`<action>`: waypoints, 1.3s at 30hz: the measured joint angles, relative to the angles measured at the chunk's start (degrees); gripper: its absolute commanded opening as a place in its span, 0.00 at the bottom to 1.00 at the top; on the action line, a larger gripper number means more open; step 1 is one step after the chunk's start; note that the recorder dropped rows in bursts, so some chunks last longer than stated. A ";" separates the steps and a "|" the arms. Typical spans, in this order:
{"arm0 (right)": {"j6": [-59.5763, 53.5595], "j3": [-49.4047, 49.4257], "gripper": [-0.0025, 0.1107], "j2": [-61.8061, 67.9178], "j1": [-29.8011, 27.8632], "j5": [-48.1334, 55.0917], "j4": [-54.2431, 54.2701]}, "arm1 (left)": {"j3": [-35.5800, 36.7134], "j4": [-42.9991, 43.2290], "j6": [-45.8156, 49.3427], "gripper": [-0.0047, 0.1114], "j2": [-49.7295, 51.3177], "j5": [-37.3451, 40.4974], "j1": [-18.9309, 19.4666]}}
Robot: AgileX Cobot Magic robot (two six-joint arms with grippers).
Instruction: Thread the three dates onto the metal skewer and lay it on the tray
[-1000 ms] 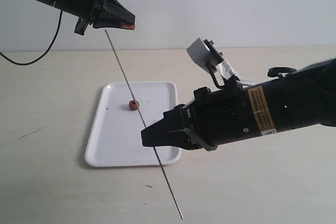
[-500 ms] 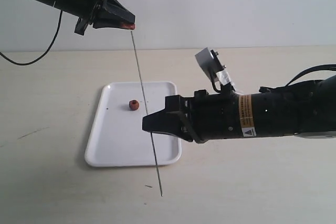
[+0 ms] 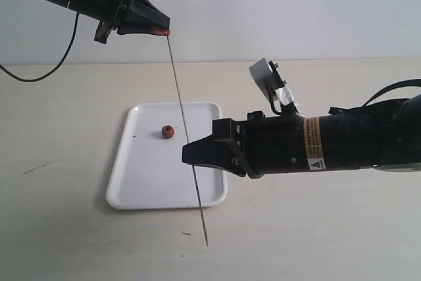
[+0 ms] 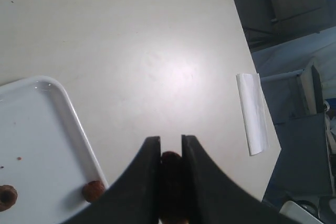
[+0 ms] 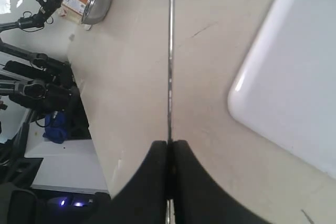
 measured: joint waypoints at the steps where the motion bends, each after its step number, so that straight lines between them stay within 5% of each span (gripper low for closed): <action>1: -0.21 0.00 0.02 0.00 0.00 0.12 0.10 | 0.00 0.00 0.00 0.04 0.00 0.00 0.00; 39: 2.68 -2.40 0.02 0.14 0.00 5.21 -3.10 | 0.00 -0.31 -0.12 0.04 0.00 0.00 0.00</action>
